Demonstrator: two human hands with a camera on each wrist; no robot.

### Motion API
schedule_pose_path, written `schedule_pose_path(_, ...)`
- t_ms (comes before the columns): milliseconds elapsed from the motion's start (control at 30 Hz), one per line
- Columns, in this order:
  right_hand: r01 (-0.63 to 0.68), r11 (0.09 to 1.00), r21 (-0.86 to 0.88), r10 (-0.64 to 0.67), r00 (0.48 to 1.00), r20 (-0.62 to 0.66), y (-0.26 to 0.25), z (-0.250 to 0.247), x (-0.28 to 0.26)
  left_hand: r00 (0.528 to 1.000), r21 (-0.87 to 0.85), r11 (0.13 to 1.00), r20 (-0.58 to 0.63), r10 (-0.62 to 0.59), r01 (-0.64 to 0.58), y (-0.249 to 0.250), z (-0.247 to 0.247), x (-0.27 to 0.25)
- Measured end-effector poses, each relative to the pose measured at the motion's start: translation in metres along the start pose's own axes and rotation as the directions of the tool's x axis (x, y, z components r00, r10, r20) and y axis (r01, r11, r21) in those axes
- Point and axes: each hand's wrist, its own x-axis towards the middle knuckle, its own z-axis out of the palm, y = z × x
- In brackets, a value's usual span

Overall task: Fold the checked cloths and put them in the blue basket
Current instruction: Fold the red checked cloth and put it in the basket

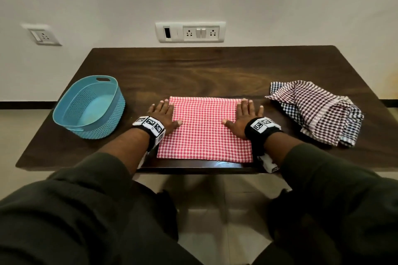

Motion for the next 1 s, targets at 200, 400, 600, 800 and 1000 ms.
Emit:
schedule_pose_path(200,0.197,0.977,0.077,-0.201,0.978,0.049,-0.070,0.016,-0.039,0.980,-0.081,0.977,0.007,0.198,-0.197,0.069,0.008,-0.028)
schedule_pose_path(400,-0.032,0.999,0.039,0.029,0.997,0.071,-0.006,0.020,-0.057,0.999,-0.086,0.996,0.038,0.012,-0.009,0.016,0.022,-0.053)
schedule_pose_path(600,0.116,0.984,0.135,-0.112,0.993,-0.034,-0.057,0.034,-0.091,0.986,-0.132,0.979,-0.076,0.146,-0.155,0.078,0.017,-0.081)
schedule_pose_path(800,0.105,0.985,0.134,-0.097,0.993,-0.066,-0.041,0.069,-0.108,0.996,-0.180,0.982,-0.074,0.041,-0.054,0.068,0.056,-0.100)
schedule_pose_path(1000,0.083,0.987,0.134,-0.080,0.996,-0.029,-0.005,0.065,-0.114,1.000,-0.191,0.982,-0.030,0.008,-0.014,0.042,0.057,-0.111)
